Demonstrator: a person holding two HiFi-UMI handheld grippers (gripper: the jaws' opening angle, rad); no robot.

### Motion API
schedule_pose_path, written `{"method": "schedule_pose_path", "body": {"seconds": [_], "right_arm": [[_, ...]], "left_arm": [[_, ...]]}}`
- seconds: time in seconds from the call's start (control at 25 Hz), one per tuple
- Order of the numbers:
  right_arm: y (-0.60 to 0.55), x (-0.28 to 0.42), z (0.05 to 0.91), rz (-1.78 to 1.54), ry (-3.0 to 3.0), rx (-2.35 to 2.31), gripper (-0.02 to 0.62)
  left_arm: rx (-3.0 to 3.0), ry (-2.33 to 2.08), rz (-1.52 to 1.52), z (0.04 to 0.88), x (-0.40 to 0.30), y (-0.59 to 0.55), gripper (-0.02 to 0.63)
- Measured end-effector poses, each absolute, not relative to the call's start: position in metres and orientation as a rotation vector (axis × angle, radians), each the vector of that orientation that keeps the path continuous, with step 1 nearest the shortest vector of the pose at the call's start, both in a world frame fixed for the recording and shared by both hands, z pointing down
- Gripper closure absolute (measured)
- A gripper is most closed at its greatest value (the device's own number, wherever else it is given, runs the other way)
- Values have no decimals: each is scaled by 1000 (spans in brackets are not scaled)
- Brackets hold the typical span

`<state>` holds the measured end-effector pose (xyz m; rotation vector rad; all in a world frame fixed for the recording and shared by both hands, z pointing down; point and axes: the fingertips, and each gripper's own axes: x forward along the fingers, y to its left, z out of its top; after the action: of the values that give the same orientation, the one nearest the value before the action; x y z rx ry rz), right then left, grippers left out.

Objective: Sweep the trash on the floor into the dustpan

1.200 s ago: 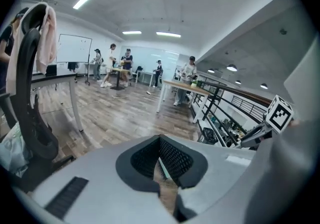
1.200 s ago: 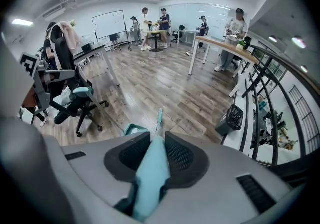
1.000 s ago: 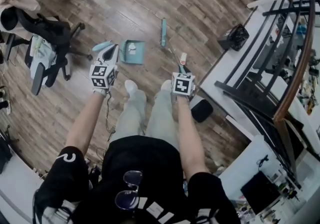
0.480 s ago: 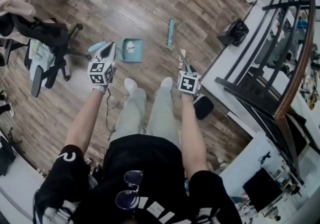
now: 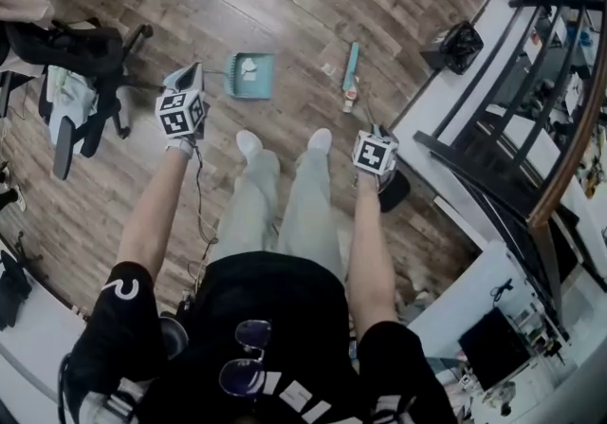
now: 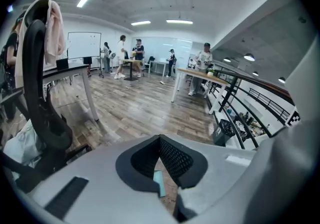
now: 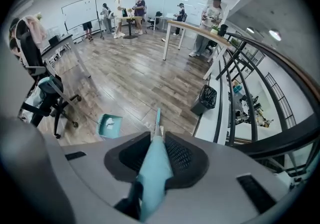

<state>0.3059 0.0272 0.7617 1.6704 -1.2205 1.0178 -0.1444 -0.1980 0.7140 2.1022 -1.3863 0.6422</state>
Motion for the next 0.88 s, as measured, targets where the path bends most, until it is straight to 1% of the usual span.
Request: {"method": "schedule_pose_path", "body": {"seconds": [0.2, 0.48, 0.68, 0.88], "right_arm": [[34, 309, 778, 1017, -1144, 1653, 509], [29, 301, 799, 969, -1101, 1589, 509], [15, 270, 806, 960, -1138, 1500, 509], [3, 225, 804, 934, -1211, 1435, 511]], "left_arm": [[2015, -1390, 704, 745, -166, -200, 607], [2063, -1318, 743, 755, -156, -204, 607], [2070, -1294, 738, 755, -154, -206, 607], [2080, -1270, 731, 755, -153, -204, 607]]}}
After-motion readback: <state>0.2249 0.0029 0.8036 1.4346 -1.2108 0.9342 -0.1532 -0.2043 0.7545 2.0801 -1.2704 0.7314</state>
